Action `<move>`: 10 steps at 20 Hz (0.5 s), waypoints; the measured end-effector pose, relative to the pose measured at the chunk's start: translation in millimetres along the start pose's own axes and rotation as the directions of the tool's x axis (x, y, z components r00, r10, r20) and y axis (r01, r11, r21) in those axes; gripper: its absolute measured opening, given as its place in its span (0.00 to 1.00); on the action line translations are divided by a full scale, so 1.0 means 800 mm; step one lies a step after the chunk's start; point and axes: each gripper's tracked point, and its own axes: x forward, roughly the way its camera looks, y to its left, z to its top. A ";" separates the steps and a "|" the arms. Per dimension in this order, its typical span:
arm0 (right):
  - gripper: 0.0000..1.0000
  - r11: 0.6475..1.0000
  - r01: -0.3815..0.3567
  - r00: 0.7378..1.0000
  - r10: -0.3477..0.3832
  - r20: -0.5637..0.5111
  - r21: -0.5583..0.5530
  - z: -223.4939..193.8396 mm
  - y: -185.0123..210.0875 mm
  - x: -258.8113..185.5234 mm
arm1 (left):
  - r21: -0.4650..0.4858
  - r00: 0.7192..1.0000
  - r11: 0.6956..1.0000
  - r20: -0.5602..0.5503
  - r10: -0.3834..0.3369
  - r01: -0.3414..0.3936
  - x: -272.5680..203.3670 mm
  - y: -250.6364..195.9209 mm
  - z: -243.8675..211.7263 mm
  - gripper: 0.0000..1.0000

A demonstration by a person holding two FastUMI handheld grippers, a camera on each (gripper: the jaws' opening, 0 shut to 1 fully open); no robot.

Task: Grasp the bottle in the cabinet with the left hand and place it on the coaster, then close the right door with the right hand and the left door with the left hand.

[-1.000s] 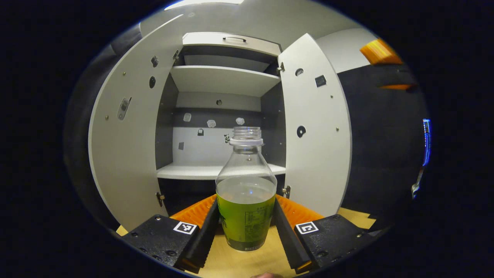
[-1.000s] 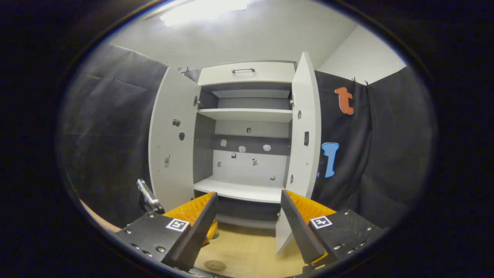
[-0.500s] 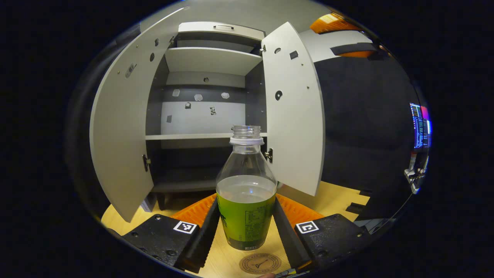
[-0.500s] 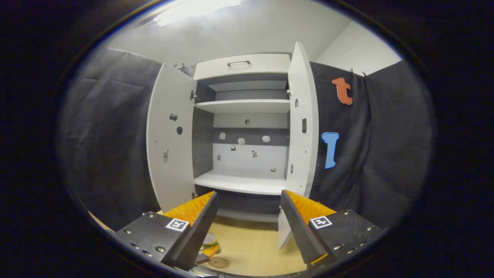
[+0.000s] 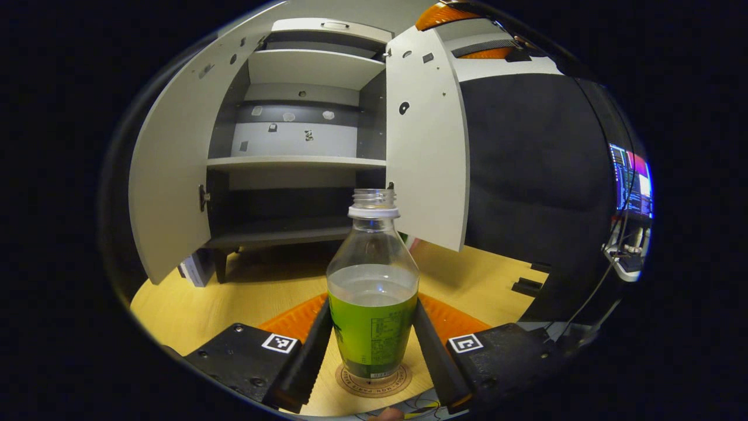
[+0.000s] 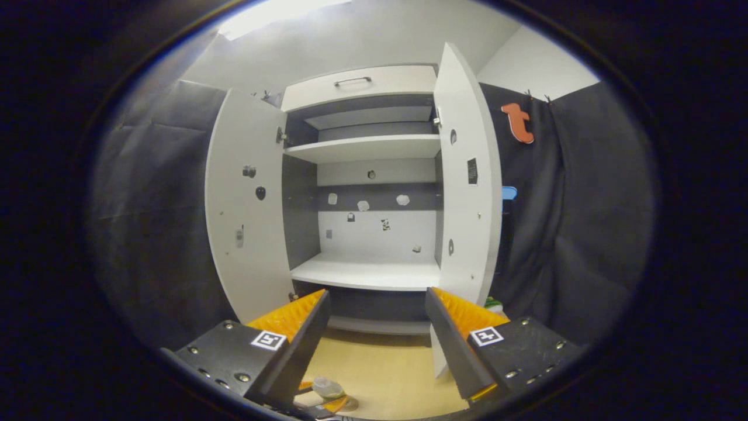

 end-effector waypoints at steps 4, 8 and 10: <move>0.98 0.999 -0.018 1.000 0.017 -0.025 -0.027 -0.012 0.013 0.013 | 0.042 1.000 0.999 0.001 0.022 -0.022 0.002 0.009 -0.012 0.80; 0.94 0.999 -0.013 0.999 0.011 -0.039 -0.047 -0.024 0.014 0.019 | 0.010 1.000 1.000 -0.007 -0.001 0.001 0.008 0.005 -0.016 0.80; 0.94 0.999 -0.011 0.998 0.008 -0.055 -0.044 -0.031 0.012 0.021 | -0.016 1.000 1.000 -0.004 -0.005 0.005 0.007 0.003 -0.018 0.80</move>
